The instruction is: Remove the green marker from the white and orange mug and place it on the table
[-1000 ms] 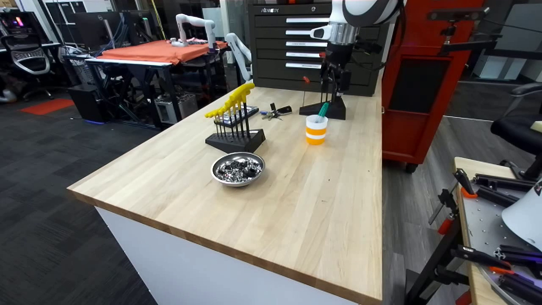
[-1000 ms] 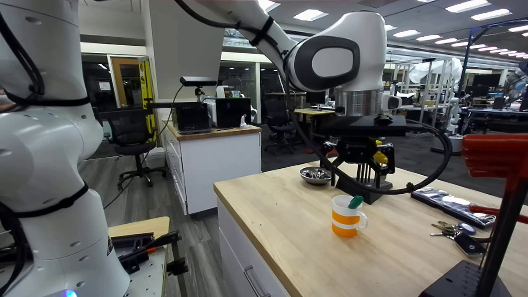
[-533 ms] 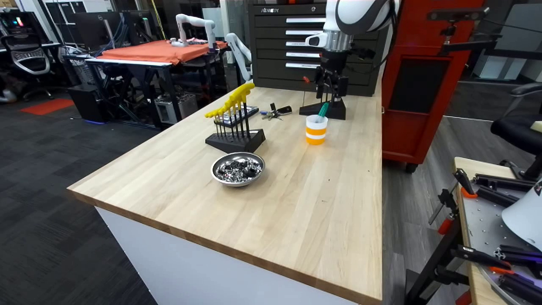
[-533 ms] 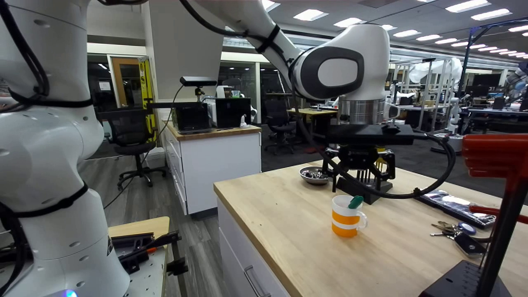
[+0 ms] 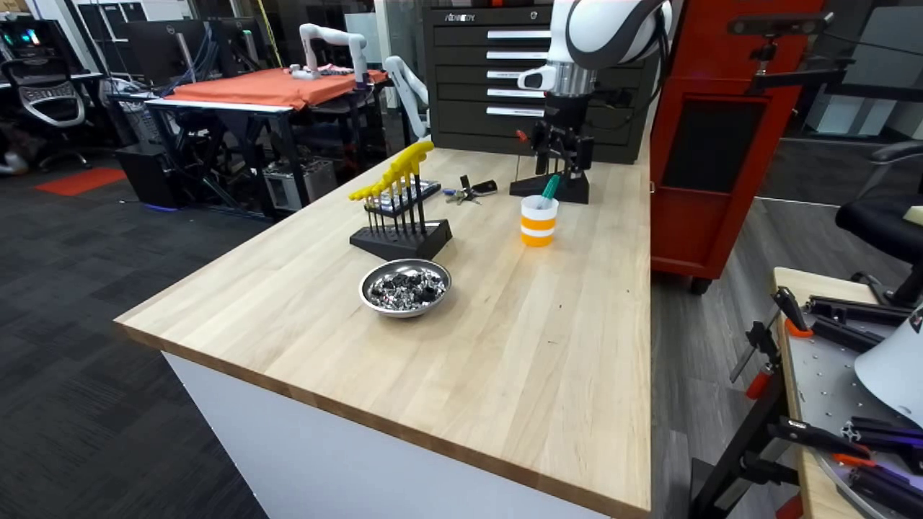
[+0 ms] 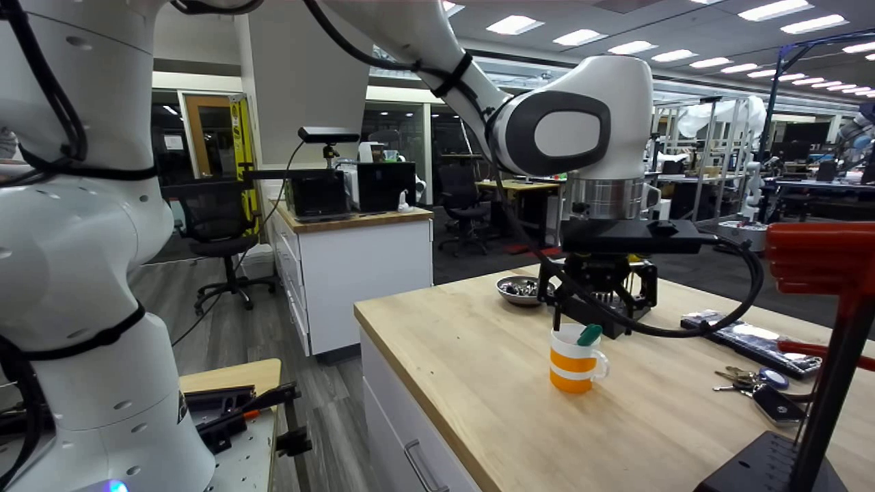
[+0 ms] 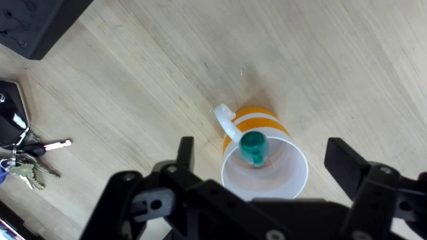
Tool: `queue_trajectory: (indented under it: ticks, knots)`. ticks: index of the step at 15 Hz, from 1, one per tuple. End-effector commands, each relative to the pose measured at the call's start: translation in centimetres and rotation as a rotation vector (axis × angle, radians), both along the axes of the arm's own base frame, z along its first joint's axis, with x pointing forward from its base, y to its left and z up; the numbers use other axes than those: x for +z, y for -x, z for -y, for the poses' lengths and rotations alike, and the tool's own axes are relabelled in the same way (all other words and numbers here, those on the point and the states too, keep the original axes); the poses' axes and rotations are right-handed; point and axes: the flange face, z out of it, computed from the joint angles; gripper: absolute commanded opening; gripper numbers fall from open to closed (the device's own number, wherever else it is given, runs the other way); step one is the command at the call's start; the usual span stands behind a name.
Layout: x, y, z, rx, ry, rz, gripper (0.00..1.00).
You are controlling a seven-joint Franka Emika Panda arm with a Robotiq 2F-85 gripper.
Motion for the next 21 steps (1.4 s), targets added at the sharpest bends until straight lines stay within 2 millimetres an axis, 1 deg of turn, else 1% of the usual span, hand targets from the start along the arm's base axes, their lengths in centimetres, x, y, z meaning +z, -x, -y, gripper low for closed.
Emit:
queue_trajectory:
  ticks: [1,2,3,13,14,15,21]
  knots:
    - [-0.2,-0.7,0.6,0.054,-0.001,0.002,1.00]
    - [-0.3,-0.7,0.6,0.060,-0.003,0.002,0.77]
    - [-0.4,-0.8,0.6,0.070,-0.002,0.004,0.74]
    - [-0.3,-1.3,0.5,0.137,0.016,0.007,0.07]
    - [-0.3,-1.3,0.6,0.141,0.015,0.007,0.02]
    - [-0.2,-1.2,0.6,0.143,0.015,0.006,0.06]
    - [1.5,-0.4,0.7,0.175,0.075,-0.018,0.06]
